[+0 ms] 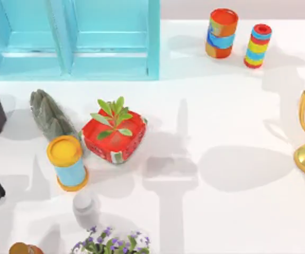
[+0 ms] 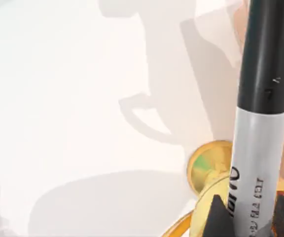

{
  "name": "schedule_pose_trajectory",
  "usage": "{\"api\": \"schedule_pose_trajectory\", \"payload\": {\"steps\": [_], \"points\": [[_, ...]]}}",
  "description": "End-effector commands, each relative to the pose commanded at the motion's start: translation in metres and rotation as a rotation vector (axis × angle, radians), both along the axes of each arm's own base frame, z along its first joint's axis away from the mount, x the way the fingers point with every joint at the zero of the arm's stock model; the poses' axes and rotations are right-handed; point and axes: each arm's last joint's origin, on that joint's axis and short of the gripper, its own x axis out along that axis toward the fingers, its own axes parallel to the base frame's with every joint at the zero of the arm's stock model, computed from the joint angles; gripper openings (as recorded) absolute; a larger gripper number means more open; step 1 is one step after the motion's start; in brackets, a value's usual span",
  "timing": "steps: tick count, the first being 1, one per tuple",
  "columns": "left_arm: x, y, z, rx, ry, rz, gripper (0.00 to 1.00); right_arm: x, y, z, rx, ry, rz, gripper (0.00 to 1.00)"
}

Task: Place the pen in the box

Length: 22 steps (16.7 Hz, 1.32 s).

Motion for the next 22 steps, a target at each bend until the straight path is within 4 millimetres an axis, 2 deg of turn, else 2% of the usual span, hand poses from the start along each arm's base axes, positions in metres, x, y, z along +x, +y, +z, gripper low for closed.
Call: {"api": "schedule_pose_trajectory", "payload": {"steps": [3, 5, 8, 11, 13, 15, 20, 22], "points": [[0.0, 0.0, 0.0, 0.0, 0.0, 0.0, 1.0, 0.001, -0.07, -0.004, 0.03, 0.017, -0.402, 0.0], [0.0, 0.0, 0.0, 0.0, 0.0, 0.0, 1.0, -0.001, -0.113, -0.016, 0.046, 0.05, -0.642, 0.0], [0.0, 0.0, 0.0, 0.0, 0.0, 0.0, 1.0, -0.005, -0.168, -0.049, 0.069, 0.145, -0.944, 0.0], [0.0, 0.0, 0.0, 0.0, 0.0, 0.0, 1.0, -0.011, -0.208, -0.087, 0.084, 0.259, -1.147, 0.0], [0.0, 0.0, 0.0, 0.0, 0.0, 0.0, 1.0, -0.015, -0.223, -0.105, 0.09, 0.314, -1.221, 0.0], [0.0, 0.0, 0.0, 0.0, 0.0, 0.0, 1.0, -0.016, -0.228, -0.111, 0.092, 0.333, -1.245, 0.0], [0.0, 0.0, 0.0, 0.0, 0.0, 0.0, 1.0, -0.015, -0.225, -0.11, 0.091, 0.329, -1.241, 0.0], [0.0, 0.0, 0.0, 0.0, 0.0, 0.0, 1.0, -0.01, -0.213, -0.113, 0.085, 0.328, -1.23, 0.0]]}}
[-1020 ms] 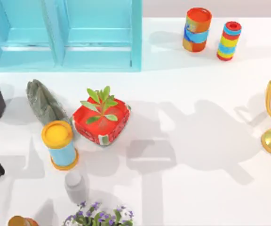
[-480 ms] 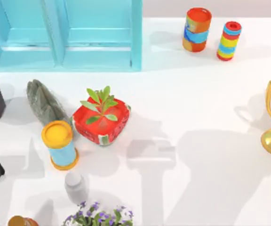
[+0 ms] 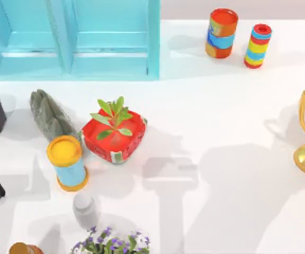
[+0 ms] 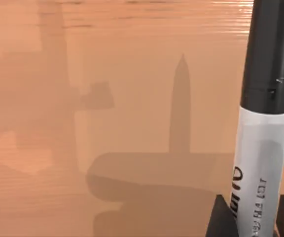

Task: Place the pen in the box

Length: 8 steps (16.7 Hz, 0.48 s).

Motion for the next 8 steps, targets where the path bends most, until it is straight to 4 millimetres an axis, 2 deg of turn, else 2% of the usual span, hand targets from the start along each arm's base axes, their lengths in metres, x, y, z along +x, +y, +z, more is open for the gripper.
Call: {"api": "schedule_pose_trajectory", "payload": {"steps": [4, 6, 8], "points": [[0.0, 0.0, 0.0, 0.0, 0.0, 0.0, 1.0, 0.013, 0.039, -0.024, -0.005, 0.005, 0.046, 0.0], [0.0, 0.0, 0.0, 0.0, 0.0, 0.0, 1.0, 0.011, 0.043, -0.039, -0.005, 0.011, 0.046, 0.0], [0.0, 0.0, 0.0, 0.0, 0.0, 0.0, 1.0, 0.003, 0.033, -0.051, 0.0, 0.009, 0.025, 0.0]]}}
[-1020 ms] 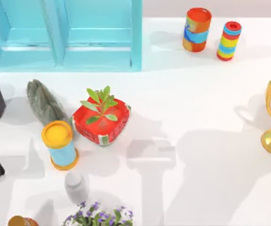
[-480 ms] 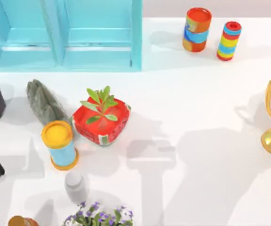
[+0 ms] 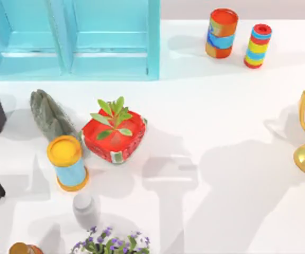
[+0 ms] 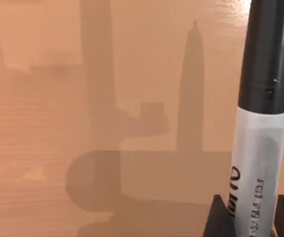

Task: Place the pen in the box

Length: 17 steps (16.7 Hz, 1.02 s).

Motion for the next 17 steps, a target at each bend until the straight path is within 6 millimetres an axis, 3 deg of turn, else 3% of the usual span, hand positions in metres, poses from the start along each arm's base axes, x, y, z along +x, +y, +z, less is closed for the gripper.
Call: {"api": "schedule_pose_trajectory", "payload": {"steps": [3, 8, 17], "points": [[0.0, 0.0, 0.0, 0.0, 0.0, 0.0, 1.0, -0.015, -0.021, -0.007, 0.006, -0.006, -0.038, 0.0], [0.0, 0.0, 0.0, 0.0, 0.0, 0.0, 1.0, -0.016, -0.024, -0.008, 0.006, -0.007, -0.041, 0.0], [0.0, 0.0, 0.0, 0.0, 0.0, 0.0, 1.0, -0.016, -0.024, -0.008, 0.006, -0.007, -0.041, 0.68]]}}
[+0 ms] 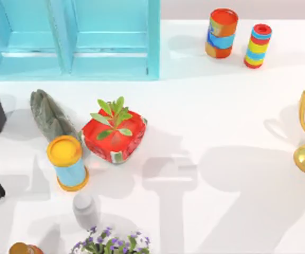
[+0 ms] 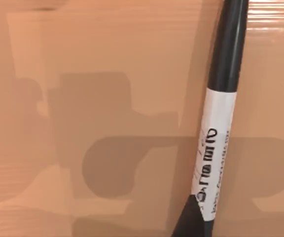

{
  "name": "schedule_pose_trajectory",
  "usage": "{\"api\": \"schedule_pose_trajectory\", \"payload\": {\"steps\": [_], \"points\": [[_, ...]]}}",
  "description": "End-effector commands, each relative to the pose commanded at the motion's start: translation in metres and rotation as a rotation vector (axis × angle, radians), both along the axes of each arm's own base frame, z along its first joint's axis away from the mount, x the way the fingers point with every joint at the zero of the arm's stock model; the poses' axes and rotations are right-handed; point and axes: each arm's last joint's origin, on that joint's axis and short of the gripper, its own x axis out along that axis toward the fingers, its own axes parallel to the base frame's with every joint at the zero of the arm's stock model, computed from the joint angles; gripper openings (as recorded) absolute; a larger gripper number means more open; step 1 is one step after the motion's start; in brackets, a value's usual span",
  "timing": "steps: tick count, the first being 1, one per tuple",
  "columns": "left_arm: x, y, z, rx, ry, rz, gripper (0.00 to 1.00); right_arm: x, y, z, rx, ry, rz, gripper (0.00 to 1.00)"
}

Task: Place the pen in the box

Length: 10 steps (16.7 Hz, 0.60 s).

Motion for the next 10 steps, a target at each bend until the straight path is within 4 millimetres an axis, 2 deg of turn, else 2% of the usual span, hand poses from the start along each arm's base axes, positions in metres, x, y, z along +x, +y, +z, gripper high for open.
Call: {"api": "schedule_pose_trajectory", "payload": {"steps": [4, 10], "points": [[0.0, 0.0, 0.0, 0.0, 0.0, 0.0, 1.0, 0.0, 0.0, 0.0, 0.0, 0.0, 0.0, 0.98], [0.0, 0.0, 0.0, 0.0, 0.0, 0.0, 1.0, 0.0, 0.0, 0.0, 0.0, 0.0, 0.0, 1.0]]}}
